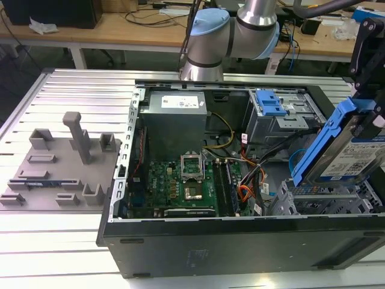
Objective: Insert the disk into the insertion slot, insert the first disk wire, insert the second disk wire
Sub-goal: 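Insert the disk into the insertion slot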
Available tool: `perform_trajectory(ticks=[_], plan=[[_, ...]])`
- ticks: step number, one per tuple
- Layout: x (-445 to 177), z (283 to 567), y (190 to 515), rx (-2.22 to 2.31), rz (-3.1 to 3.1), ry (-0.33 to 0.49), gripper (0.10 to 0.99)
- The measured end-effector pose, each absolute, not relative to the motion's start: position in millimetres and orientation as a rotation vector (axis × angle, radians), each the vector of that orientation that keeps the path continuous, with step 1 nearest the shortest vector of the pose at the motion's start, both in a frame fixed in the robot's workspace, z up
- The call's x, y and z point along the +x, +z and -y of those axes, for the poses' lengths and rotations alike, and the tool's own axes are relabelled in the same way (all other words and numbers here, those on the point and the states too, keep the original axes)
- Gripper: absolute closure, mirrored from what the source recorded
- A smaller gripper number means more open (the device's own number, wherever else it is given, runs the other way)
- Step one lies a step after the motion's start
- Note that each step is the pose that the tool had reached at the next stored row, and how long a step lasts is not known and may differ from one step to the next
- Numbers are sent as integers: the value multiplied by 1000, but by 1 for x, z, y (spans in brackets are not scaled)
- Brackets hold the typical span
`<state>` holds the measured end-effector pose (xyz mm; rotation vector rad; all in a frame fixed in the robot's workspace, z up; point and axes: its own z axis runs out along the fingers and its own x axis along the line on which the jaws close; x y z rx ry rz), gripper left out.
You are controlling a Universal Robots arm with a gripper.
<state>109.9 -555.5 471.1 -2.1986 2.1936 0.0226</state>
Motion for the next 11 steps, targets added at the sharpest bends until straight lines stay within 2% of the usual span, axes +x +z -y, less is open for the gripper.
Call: perform_trajectory(ticks=[11], plan=[[110,555,467,-2197,-2199,18,722]])
